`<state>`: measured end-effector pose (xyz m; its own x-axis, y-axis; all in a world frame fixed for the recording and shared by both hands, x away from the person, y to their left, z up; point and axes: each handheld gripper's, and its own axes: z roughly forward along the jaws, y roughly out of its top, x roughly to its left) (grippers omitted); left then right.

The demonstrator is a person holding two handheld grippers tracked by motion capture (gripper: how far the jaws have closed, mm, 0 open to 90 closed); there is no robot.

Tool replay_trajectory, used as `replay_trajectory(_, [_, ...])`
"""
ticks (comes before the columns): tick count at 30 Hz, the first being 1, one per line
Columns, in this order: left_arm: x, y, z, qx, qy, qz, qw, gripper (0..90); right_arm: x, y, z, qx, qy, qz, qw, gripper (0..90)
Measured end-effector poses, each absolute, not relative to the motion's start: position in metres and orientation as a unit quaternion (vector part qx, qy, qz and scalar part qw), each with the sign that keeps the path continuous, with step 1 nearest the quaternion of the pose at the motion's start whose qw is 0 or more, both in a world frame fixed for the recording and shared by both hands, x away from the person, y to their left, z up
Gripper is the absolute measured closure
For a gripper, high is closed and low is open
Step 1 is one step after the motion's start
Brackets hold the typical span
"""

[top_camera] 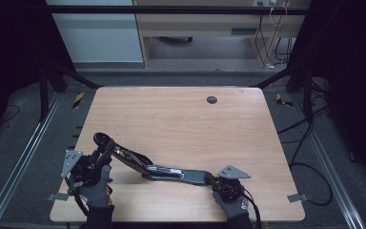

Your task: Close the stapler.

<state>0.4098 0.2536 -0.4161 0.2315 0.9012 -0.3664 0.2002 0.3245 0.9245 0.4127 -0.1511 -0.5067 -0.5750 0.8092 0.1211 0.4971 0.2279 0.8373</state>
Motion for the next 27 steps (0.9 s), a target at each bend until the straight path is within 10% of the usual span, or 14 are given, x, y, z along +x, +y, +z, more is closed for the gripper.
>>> replay_trajectory(27, [0.400,0.202,-0.397,0.541,0.502,0.382,0.557,67.5,0.410,-0.151,-0.508,0.431,0.759,0.458,0.169,90.0])
